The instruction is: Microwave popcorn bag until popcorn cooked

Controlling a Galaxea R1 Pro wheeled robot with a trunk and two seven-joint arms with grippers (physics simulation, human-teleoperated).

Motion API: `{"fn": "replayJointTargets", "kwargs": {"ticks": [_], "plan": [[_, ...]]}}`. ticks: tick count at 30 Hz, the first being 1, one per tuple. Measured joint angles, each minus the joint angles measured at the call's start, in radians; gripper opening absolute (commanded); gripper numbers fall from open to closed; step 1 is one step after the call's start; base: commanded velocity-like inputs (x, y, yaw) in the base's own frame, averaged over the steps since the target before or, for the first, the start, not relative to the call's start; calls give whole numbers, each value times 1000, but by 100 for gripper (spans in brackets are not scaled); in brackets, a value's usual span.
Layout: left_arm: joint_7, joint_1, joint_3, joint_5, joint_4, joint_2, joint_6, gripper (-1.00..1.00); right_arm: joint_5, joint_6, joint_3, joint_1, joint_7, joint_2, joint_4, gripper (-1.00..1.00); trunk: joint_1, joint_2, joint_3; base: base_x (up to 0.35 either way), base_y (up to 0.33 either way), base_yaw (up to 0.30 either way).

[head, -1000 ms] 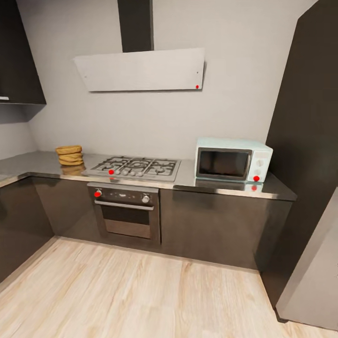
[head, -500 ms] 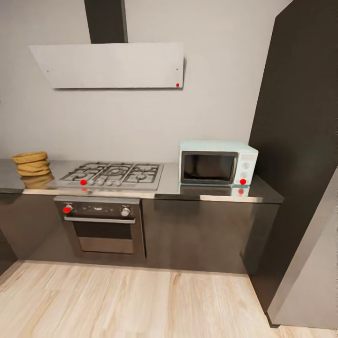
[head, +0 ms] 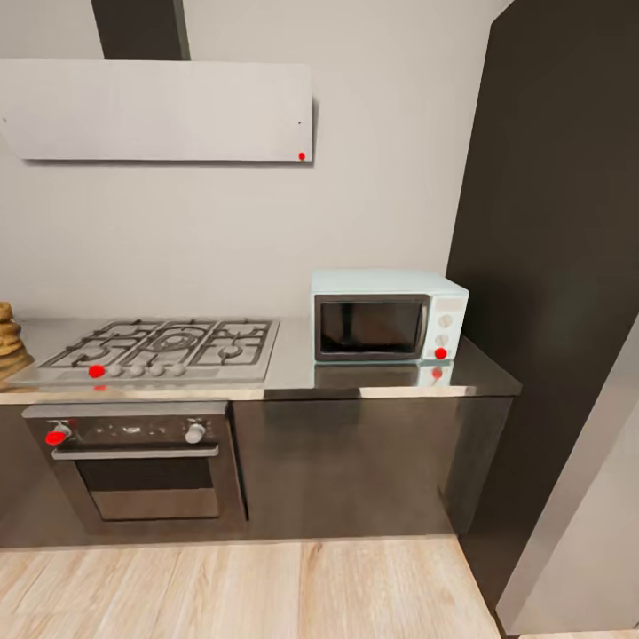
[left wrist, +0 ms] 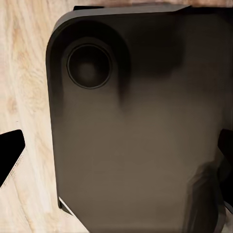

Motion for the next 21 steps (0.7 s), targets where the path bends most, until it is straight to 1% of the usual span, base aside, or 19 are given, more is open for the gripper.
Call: {"fn": "replayJointTargets", "kwargs": {"ticks": [5, 13, 16, 21], "plan": [[0, 0, 0, 0, 0, 1, 0, 100, 26, -1, 4, 0, -1, -1, -1, 100, 0, 0, 0, 301, 0, -2], [3, 0, 0, 1, 0, 1, 0, 100, 32, -1, 4, 0, -1, 0, -1, 100, 0, 0, 0, 262, 0, 0], [4, 0, 0, 1, -1, 1, 0, 100, 33, -2, 2, 0, -1, -1, -1, 100, 0, 0, 0, 142, 0, 0], [4, 0, 0, 1, -1, 1, 0, 100, 33, -7, 0, 0, 5, -4, -10, 100, 1, 0, 0, 27, 0, 0]]}}
